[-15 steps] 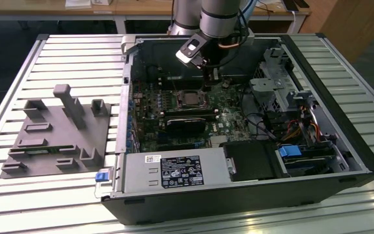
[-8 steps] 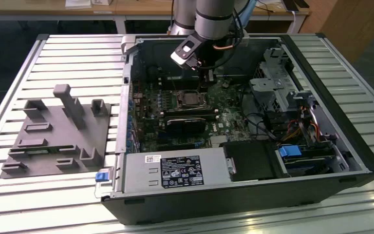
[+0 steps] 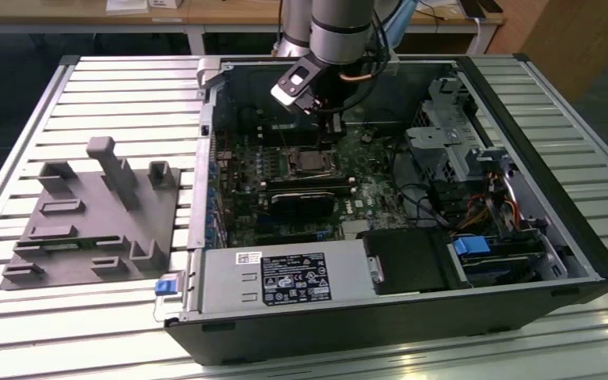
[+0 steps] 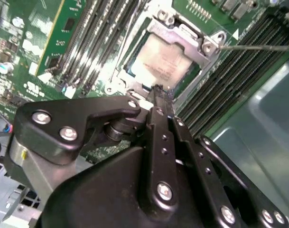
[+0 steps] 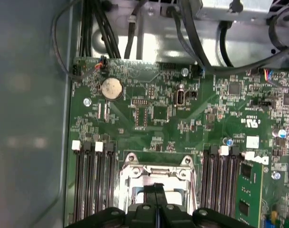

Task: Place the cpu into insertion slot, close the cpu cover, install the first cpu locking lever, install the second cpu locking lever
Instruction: 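Close the cpu cover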

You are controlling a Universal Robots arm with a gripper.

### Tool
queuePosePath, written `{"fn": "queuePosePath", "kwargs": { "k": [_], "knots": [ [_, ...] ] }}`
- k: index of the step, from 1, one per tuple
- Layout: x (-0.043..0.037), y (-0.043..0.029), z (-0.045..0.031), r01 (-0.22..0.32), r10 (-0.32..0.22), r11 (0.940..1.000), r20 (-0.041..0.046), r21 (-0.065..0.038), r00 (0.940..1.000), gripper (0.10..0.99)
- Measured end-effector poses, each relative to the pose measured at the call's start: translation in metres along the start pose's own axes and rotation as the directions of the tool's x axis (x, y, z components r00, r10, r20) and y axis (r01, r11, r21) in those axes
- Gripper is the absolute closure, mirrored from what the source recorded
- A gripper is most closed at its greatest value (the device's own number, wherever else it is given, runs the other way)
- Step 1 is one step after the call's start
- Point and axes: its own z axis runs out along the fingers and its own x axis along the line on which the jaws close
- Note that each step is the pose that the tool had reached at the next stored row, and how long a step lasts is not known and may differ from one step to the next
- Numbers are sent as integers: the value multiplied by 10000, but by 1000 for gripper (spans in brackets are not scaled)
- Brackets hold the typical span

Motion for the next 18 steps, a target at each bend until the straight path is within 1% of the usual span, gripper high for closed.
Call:
{"fn": "queuePosePath", "kwargs": {
  "k": [6,11,18],
  "knots": [
    [0,-12,0,0,0,10000,0,0,10000,973],
    [1,-36,1,1,-1,10000,0,0,10000,973],
    [4,-135,8,0,0,10000,0,0,10000,973]
  ]
}}
